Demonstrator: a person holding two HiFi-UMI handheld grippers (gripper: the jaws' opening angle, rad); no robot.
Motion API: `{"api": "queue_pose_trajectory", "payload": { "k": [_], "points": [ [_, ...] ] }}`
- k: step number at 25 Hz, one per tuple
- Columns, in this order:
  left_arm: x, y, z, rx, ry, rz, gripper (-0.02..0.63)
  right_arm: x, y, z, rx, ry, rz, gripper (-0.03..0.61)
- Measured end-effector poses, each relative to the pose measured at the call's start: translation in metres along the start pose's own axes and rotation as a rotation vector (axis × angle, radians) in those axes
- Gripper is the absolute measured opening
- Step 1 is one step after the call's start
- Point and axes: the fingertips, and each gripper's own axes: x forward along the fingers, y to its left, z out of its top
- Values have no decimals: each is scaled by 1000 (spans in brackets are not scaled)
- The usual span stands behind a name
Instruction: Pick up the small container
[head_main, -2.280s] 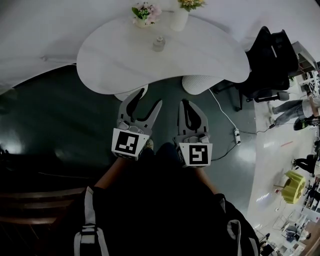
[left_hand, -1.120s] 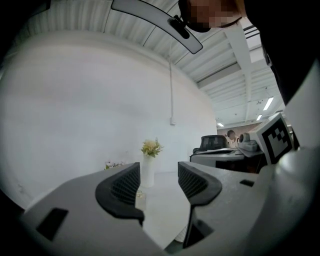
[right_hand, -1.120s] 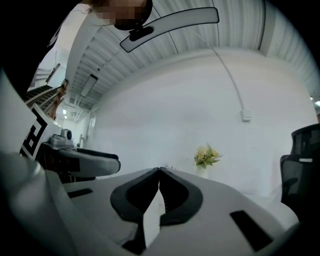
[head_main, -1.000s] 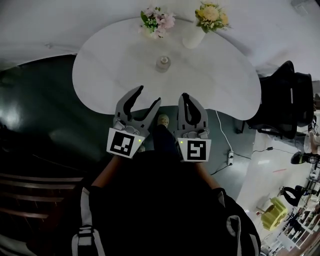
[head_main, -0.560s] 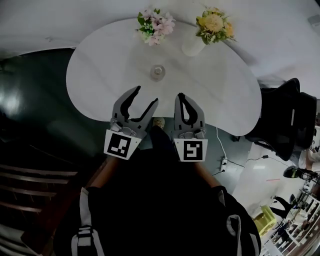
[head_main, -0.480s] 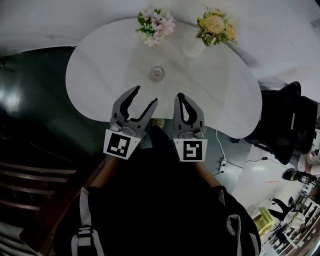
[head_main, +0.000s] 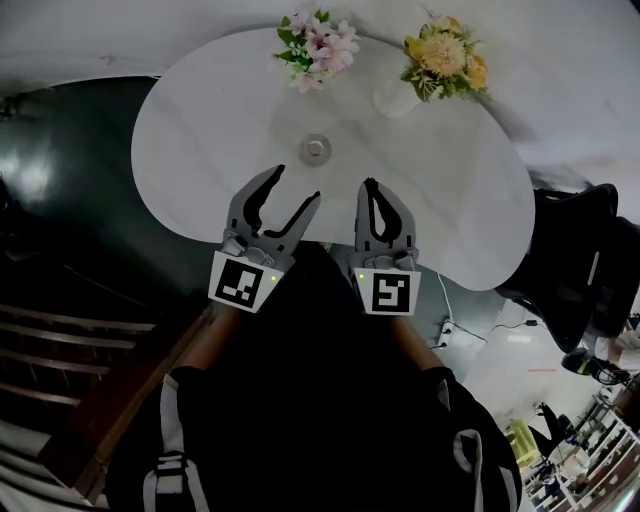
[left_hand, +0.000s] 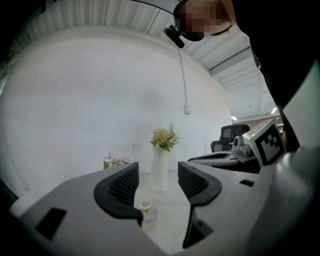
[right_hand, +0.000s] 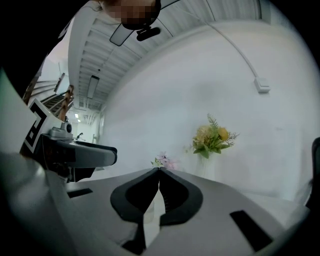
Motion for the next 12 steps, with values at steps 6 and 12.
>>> {"api": "queue_pose_trajectory", "payload": {
  "k": [6,12],
  "points": [
    [21,8,-21,-14,34,-12,242,14,-7,-13,-4,13,-8,21],
    [43,17,-49,-39,81,-33,242,26,-6,-26,-2,44,-9,21]
  ]
}}
